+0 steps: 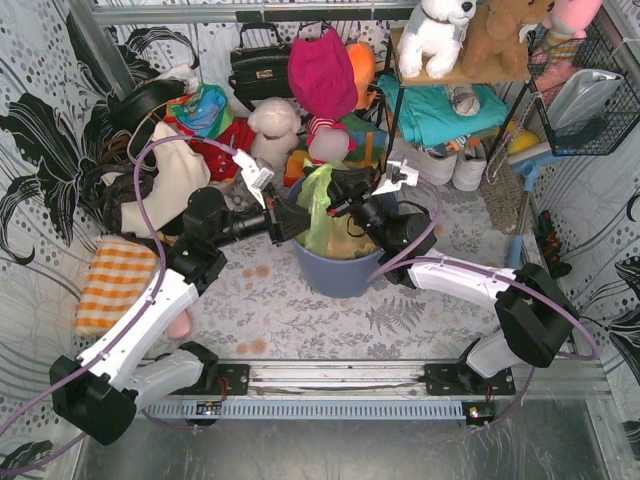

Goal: Tie the trash bag

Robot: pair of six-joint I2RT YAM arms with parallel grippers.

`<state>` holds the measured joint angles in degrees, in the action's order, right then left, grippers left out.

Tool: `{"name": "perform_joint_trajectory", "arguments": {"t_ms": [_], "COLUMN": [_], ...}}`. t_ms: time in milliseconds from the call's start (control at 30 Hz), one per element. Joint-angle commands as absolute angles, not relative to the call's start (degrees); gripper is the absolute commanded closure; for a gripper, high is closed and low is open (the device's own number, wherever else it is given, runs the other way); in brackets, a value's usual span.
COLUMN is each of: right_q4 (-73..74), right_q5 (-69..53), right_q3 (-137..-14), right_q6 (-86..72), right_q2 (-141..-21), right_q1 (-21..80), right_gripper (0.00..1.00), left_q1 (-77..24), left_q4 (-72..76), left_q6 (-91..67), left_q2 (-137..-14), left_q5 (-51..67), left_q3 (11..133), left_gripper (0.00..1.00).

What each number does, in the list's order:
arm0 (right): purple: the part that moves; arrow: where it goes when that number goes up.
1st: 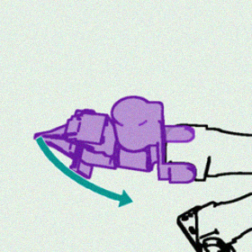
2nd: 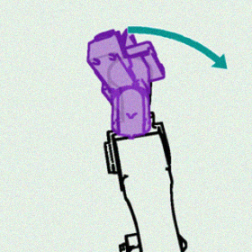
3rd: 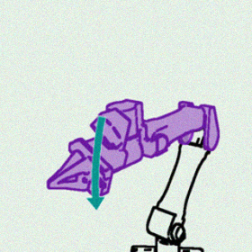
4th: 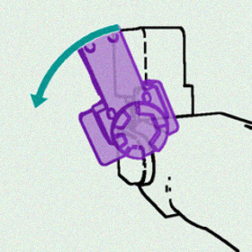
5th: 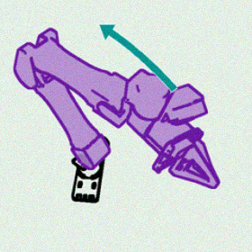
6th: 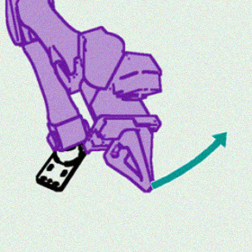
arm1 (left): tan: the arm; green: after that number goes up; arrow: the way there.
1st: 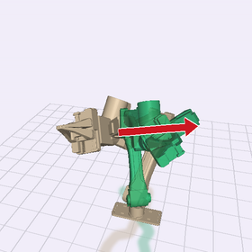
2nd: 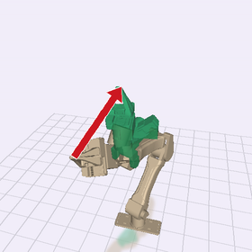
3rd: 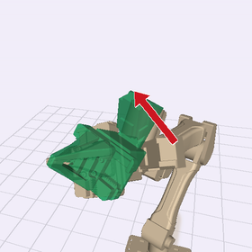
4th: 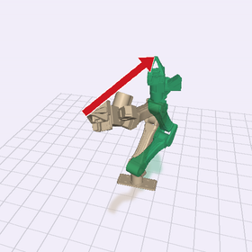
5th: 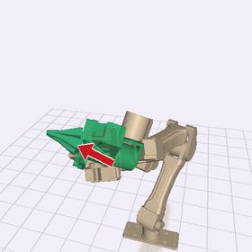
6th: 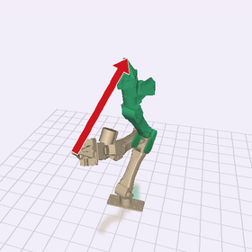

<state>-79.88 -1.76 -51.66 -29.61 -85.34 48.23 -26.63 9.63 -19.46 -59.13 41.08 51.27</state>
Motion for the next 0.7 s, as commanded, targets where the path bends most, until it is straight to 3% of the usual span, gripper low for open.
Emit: {"name": "perform_joint_trajectory", "arguments": {"t_ms": [0,167,433,667], "right_q4": [-90.23,-92.49,-96.16,-96.21], "right_q5": [-12.0,-12.3,-13.95,-14.25], "right_q3": [-53.13,-52.07,-51.5,-51.37], "right_q6": [-30.23,-27.67,-26.66,-24.6], "right_q2": [-86.26,-86.61,-87.84,-88.36], "right_q1": [48.16,48.16,48.17,48.17], "right_gripper": [1.0,1.0,1.0,1.0], "left_q1": [-26.89,-26.85,-26.87,-26.89], "left_q4": [6.8,3.79,5.47,3.03], "left_q6": [-16.63,-15.49,-18.5,-29.0], "left_q2": [-56.27,-52.73,-46.46,-52.71], "left_q5": [36.26,31.81,19.53,12.84], "left_q3": [54.33,56.32,57.73,65.89], "left_gripper": [0.83,0.63,0.57,0.53]}}
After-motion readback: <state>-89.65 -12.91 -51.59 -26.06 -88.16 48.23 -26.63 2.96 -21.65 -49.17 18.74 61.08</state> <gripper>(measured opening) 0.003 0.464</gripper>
